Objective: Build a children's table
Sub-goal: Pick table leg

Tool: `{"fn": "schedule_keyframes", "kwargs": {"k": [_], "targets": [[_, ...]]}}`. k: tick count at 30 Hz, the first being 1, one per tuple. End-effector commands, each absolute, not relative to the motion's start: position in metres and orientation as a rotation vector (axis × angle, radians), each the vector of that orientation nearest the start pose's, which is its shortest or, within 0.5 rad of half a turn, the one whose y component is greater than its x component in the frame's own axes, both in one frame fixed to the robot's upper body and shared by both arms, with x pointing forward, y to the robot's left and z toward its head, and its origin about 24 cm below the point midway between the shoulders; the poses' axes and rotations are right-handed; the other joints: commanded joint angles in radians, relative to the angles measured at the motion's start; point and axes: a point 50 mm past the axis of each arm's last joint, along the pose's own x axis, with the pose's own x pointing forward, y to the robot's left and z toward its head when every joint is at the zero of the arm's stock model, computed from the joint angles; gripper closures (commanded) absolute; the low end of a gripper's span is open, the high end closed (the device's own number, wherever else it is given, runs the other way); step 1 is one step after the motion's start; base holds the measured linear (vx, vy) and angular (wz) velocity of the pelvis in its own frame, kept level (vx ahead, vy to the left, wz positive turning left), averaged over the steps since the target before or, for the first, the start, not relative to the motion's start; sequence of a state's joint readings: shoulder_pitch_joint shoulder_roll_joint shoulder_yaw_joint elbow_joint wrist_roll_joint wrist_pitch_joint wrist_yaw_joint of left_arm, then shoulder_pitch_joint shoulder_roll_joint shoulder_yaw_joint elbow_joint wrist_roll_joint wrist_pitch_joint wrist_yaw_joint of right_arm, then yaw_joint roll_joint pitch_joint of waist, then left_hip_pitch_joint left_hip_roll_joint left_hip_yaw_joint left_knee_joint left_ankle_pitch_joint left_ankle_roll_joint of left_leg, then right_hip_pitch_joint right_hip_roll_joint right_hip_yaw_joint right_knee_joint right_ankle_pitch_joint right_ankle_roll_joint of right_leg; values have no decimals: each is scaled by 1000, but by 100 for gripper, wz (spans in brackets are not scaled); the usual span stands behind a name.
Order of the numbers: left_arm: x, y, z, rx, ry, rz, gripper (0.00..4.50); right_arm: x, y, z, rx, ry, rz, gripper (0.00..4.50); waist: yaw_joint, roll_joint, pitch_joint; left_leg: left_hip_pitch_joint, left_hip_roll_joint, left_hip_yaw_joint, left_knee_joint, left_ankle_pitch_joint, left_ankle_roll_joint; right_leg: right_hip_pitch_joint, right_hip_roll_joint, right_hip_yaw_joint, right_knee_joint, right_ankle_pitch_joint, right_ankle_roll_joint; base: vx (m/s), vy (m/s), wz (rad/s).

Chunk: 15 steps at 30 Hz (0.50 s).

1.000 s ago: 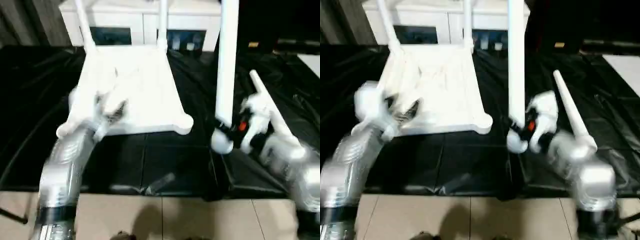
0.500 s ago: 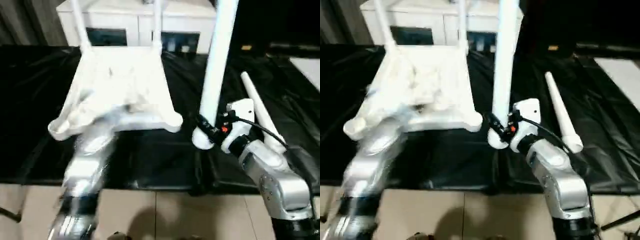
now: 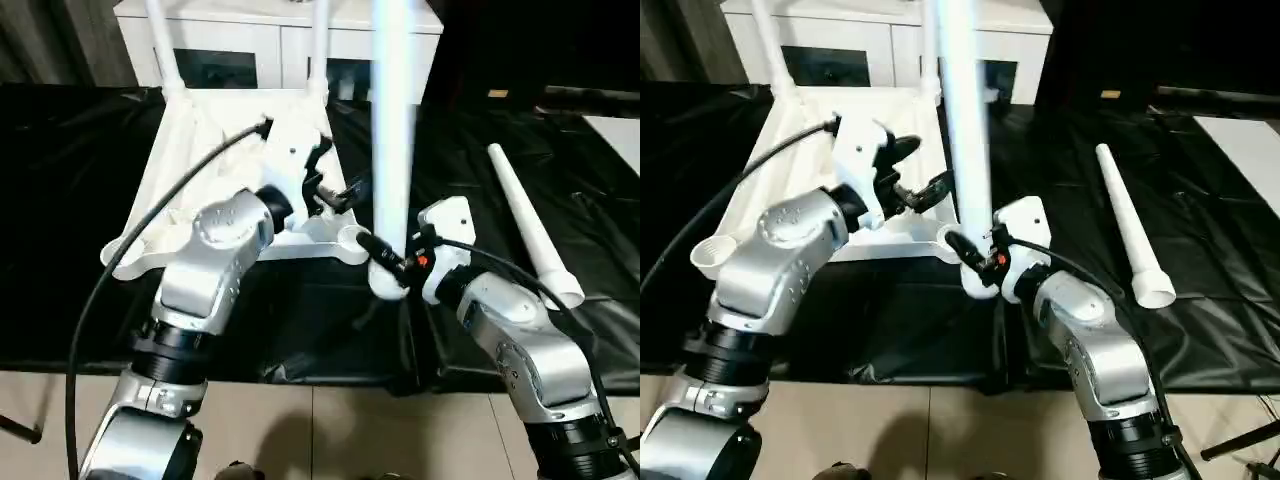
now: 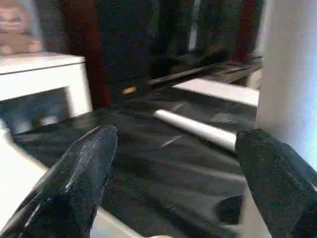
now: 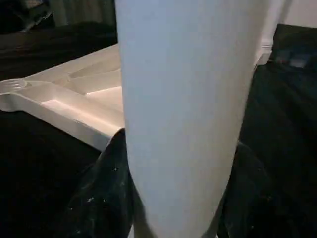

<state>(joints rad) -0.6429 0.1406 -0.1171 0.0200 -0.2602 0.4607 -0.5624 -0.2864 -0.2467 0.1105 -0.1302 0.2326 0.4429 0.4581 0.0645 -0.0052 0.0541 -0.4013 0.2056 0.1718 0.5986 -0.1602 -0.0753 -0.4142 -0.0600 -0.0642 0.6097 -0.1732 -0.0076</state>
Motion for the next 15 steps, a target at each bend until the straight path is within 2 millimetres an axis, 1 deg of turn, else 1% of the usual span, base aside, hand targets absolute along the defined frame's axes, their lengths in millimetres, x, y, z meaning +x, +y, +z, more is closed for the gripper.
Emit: {"fn": "schedule_keyframes", "kwargs": {"k": [1,2,4,5,6,7,8,9,10,11,12,13,14,15], "targets": [[312,53,191,18,-174,-1000,19,290,-119,98,-68,112,667,264,4,1,-76,22,20,-3,-61,-124,35,63,-65,44,-53,-40,-204,0,0,0],[312,53,191,18,-174,-1000,19,290,-119,98,-68,112,667,264,3,0,-75,23,20,-2,-61,-131,36,63,-65,45,-55,-48,-204,0,0,0],[313,55,189,36,-186,-988,19,290,-119,97,-69,114,667,264,1,-3,-70,24,18,0,-62,-175,29,62,-65,45,-67,-137,-184,0,0,0],[313,56,187,39,-184,-983,19,290,-119,97,-71,113,666,264,1,0,-68,26,19,-1,-64,-197,19,59,-65,45,-71,-184,-171,0,0,0],[316,59,184,55,-171,-945,19,290,-119,97,-73,113,661,264,0,1,-68,27,19,-2,-65,-205,14,59,-64,45,-73,-201,-163,0,0,0],[326,68,181,67,-150,-817,19,291,-120,98,-66,107,650,264,-1,1,-67,28,20,-2,-66,-220,7,58,-64,44,-76,-231,-150,0,0,0],[326,68,181,67,-150,-817,19,291,-120,98,-66,107,650,264,-2,1,-66,28,21,-3,-67,-229,4,57,-62,44,-77,-241,-144,0,0,0],[332,76,178,70,-135,-720,19,291,-121,100,-57,103,640,264,-2,0,-66,30,20,-4,-67,-244,-1,56,-63,44,-80,-264,-133,0,0,0],[337,85,176,70,-128,-644,19,291,-123,102,-42,102,627,264,-3,9,-65,30,19,-4,-68,-252,-4,54,-62,44,-82,-274,-130,0,0,0],[343,111,172,70,-141,-463,19,292,-129,106,-6,99,595,264,-9,4,-58,33,15,-6,-72,-305,-12,53,-58,40,-92,-347,-106,0,0,0],[343,116,171,70,-143,-431,19,292,-130,107,-1,99,589,264,-10,4,-59,35,13,-7,-70,-318,-15,54,-59,39,-94,-375,-96,0,0,0],[343,123,167,57,-122,-392,19,292,-132,107,-6,106,580,264,-14,3,-60,33,12,-10,-71,-320,-21,57,-60,37,-95,-407,-78,0,0,0],[341,130,162,50,-105,-360,19,292,-135,107,-11,114,574,264,-14,3,-60,33,12,-11,-72,-313,-22,57,-61,37,-96,-415,-72,0,0,0],[337,143,154,69,-103,-288,19,291,-138,108,-13,124,568,264,-15,6,-61,35,15,-12,-71,-311,-21,53,-59,37,-98,-405,-72,0,0,0]]}}
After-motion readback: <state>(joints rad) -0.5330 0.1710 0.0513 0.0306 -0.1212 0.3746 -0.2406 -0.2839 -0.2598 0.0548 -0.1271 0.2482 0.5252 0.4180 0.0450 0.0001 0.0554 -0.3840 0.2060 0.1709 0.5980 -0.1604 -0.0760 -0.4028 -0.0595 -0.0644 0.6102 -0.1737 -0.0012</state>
